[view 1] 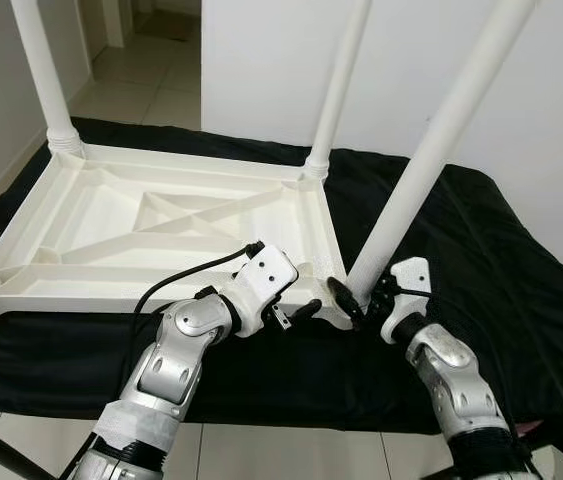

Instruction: Building children table

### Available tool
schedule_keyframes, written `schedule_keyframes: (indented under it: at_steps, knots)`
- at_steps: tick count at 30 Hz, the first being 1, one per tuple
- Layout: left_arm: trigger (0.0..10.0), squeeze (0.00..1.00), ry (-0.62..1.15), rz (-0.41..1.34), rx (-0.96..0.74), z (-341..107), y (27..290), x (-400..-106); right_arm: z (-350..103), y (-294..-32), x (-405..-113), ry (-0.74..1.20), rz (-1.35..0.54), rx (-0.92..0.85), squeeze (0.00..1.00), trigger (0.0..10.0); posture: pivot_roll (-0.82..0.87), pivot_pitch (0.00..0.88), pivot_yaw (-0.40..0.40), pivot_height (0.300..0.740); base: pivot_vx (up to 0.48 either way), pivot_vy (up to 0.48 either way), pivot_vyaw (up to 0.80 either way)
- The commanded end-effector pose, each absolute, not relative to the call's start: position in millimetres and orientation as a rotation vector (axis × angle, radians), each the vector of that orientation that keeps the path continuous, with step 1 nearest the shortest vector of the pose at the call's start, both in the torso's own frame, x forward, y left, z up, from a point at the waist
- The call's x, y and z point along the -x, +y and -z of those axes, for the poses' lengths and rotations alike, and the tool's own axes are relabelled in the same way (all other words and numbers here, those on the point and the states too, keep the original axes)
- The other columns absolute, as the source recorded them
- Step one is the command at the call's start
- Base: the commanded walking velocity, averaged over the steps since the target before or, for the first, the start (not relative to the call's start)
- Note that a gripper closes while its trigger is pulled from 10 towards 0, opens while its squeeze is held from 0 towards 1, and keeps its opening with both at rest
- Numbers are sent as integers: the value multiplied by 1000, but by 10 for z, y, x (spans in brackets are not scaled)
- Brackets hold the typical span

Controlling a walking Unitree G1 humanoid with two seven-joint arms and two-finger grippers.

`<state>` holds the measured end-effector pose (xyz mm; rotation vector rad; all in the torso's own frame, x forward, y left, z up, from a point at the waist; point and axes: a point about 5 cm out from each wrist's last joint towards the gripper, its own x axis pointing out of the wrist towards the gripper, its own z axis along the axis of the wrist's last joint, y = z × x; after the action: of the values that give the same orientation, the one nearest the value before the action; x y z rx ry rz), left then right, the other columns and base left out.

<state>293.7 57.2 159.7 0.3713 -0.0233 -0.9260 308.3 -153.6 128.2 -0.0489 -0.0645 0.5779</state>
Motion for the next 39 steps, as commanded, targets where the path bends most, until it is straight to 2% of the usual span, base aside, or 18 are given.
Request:
schedule_keyframes:
  at_steps: [1, 8, 9, 10, 11, 24, 25, 29, 30, 34, 39]
  knots:
    - [10000, 0, -49, 828, -376, -1616, 586, -2960, -1260, -1543, -3099, -54, -608, 53, 0, 10000, -8, 0, -113, 740, 0, 0, 0]
    - [10000, 0, -50, 826, -378, -1626, 598, -2951, -1312, -1516, -3267, -58, -666, 61, 0, 10000, 11, 0, -119, 740, 0, 0, 0]
    - [10000, 0, -43, 835, -377, -1616, 598, -2932, -1306, -1532, -3290, -52, -678, 69, 0, 3216, 15, 0, -120, 740, 0, 0, 0]
    - [10000, 0, -39, 845, -378, -1607, 597, -2911, -1299, -1545, -3304, -46, -687, 80, 0, 824, 15, 0, -120, 740, 0, 0, 0]
    - [10000, 0, -33, 863, -375, -1597, 593, -2885, -1281, -1562, -3313, -38, -698, 82, 0, 0, 19, 0, -122, 740, 0, 0, 0]
    - [10000, 0, -4, 969, -376, -1544, 552, -2762, -1039, -1592, -3202, 37, -696, 21, 0, 0, 9, 0, -116, 740, 0, 0, 0]
    - [10000, 0, -4, 971, -375, -1544, 549, -2762, -1031, -1591, -3198, 39, -674, 21, 0, 7569, 9, 0, -116, 740, 0, 0, 0]
    - [10000, 0, -3, 972, -375, -1545, 547, -2760, -1025, -1591, -3201, 38, -662, 23, 0, 7569, 9, 0, -116, 740, 0, 0, 0]
    - [10000, 0, -2, 972, -376, -1545, 545, -2758, -1026, -1580, -3198, 36, -655, 13, 0, 10000, 4, 0, -114, 740, 0, 0, 0]
    - [10000, 0, 1, 973, -377, -1542, 543, -2763, -1015, -1541, -3242, 62, -435, 54, 0, 10000, -3, 0, -111, 740, 0, 0, 0]
    - [10000, 0, 2, 971, -378, -1538, 536, -2768, -1062, -1463, -3237, 62, -334, -7, 0, 10000, -11, 0, -110, 740, 0, 0, 0]
